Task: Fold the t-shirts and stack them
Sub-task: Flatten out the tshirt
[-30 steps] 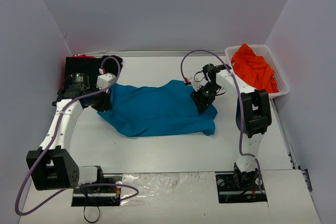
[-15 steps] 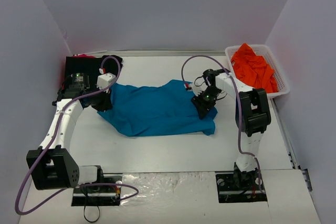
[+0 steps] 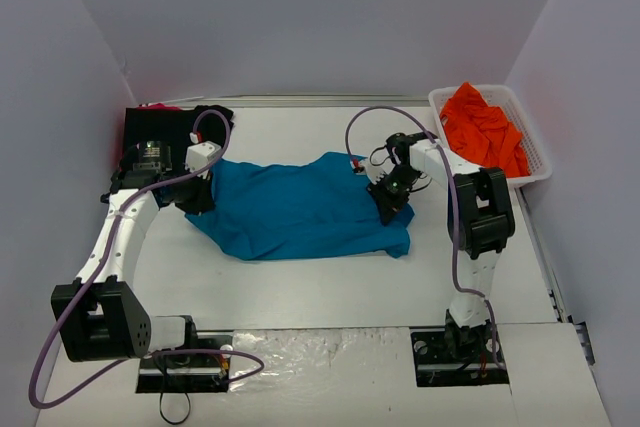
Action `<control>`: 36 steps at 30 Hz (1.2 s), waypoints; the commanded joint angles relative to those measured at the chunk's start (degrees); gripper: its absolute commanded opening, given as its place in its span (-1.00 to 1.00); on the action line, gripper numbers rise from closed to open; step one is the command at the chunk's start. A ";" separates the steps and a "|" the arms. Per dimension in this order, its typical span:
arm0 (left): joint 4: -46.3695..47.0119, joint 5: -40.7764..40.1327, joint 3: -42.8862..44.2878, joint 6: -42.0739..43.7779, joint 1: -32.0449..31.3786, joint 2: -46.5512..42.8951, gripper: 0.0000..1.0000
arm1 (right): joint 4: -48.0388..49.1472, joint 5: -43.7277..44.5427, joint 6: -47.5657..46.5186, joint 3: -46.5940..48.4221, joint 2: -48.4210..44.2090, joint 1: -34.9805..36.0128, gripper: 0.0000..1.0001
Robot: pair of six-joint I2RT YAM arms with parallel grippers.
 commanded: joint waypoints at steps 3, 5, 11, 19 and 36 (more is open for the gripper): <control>-0.58 1.21 2.88 0.15 -0.04 -0.10 -0.95 | -2.36 2.94 2.02 2.33 -5.21 -0.30 -1.00; -1.11 1.03 4.99 -0.20 -0.04 0.60 -0.95 | -2.54 6.44 3.17 6.88 -6.45 -1.00 -1.00; -0.24 -3.45 19.31 -4.50 1.19 4.89 -0.95 | -2.45 11.73 8.26 27.33 -5.50 -7.41 -1.00; 0.21 -9.08 41.54 -12.50 2.07 12.73 -0.95 | -1.40 15.60 14.24 49.43 -2.68 -13.31 -1.00; -2.78 -8.72 22.85 -10.05 2.25 -21.79 -0.95 | 0.36 10.42 16.97 25.10 -41.86 -14.45 -1.00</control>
